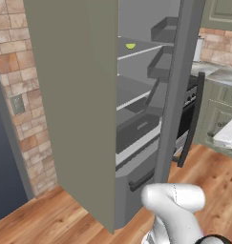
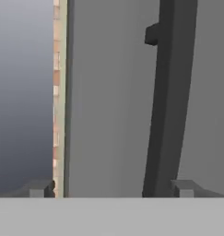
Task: There is a bowl on the dining counter. Grab a lemon wedge from the fridge and place it in the bowl. Then get the liquor bottle and glass cup from the cabinet and place them next to the bowl.
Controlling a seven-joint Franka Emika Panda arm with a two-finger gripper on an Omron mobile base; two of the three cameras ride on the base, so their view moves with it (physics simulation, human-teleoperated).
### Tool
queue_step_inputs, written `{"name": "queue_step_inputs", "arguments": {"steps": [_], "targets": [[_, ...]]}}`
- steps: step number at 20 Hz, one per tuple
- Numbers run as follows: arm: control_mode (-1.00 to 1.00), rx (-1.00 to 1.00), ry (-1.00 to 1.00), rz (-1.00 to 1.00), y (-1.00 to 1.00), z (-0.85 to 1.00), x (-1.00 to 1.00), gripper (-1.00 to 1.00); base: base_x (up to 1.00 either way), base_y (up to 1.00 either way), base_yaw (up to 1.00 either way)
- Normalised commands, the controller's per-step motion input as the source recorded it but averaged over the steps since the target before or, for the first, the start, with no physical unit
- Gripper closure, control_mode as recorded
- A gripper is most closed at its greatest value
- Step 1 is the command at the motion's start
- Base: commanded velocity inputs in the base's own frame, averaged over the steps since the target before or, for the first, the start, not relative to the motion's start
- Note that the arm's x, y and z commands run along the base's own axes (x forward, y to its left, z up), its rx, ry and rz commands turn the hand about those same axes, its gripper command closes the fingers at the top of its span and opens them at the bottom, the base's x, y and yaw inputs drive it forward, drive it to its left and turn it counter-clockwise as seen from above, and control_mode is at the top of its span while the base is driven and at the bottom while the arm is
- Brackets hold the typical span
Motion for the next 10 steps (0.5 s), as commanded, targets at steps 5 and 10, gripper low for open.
{"name": "queue_step_inputs", "arguments": {"steps": [5, 10], "targets": [[-1.0, -0.29, 0.0, 0.0, 0.71, 0.26, -0.29, -1.0, 0.0, 0.0, 0.0], [-1.0, -0.51, 0.14, -0.01, 0.98, 0.04, 0.03, -1.0, 0.0, 0.0, 0.0]]}}
